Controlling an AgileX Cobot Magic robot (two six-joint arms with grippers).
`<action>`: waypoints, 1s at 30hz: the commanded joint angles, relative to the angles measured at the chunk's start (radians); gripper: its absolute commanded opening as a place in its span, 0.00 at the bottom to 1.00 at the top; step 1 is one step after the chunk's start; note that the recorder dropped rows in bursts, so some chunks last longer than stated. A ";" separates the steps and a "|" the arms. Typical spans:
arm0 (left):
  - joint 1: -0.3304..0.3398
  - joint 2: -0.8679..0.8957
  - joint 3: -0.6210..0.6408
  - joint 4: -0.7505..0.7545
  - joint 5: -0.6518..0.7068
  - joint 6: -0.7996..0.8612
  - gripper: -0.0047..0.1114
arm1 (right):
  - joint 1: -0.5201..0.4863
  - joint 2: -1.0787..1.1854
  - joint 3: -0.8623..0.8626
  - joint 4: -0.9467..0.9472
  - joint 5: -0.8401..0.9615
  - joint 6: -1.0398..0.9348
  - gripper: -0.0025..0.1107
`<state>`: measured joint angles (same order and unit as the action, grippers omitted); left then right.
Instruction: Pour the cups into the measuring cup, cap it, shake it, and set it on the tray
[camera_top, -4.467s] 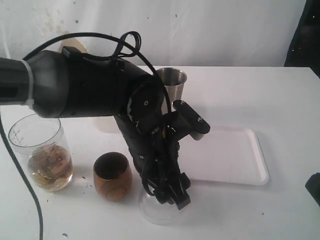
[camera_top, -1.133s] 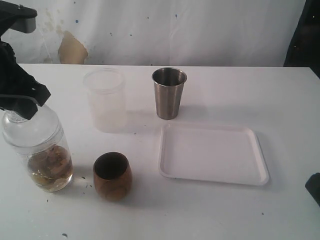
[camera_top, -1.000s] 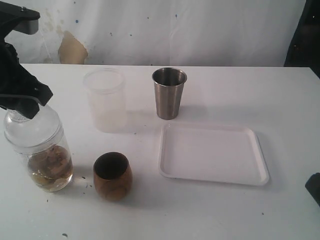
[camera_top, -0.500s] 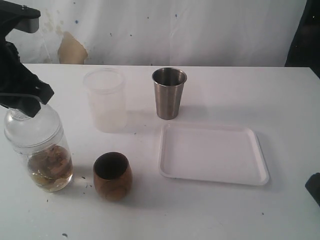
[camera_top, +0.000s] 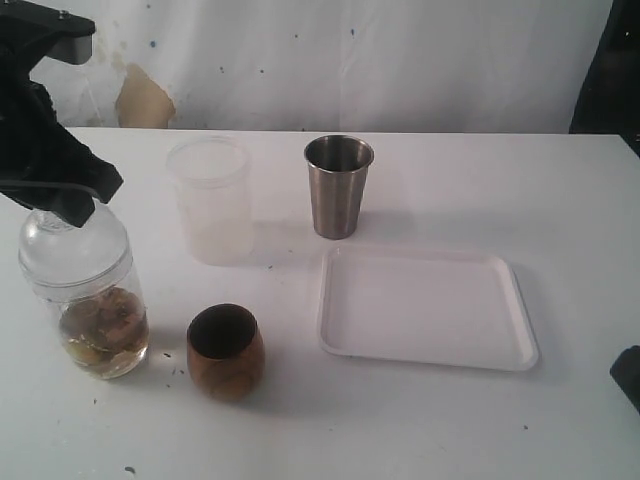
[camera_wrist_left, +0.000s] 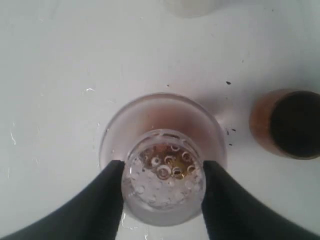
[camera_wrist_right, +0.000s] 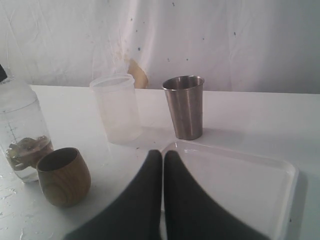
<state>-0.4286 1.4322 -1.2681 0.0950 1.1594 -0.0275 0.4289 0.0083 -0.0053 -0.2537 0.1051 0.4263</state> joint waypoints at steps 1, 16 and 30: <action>0.007 0.023 0.012 -0.008 0.028 -0.001 0.04 | 0.002 -0.005 0.005 -0.006 0.007 -0.005 0.03; 0.009 0.021 0.012 -0.061 0.062 0.016 0.04 | 0.002 -0.005 0.005 -0.006 0.007 -0.005 0.03; 0.009 0.004 0.011 -0.089 0.062 0.050 0.04 | 0.002 -0.005 0.005 -0.006 0.007 -0.005 0.03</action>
<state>-0.4187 1.4343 -1.2717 0.0631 1.1721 0.0181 0.4289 0.0083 -0.0053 -0.2537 0.1051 0.4263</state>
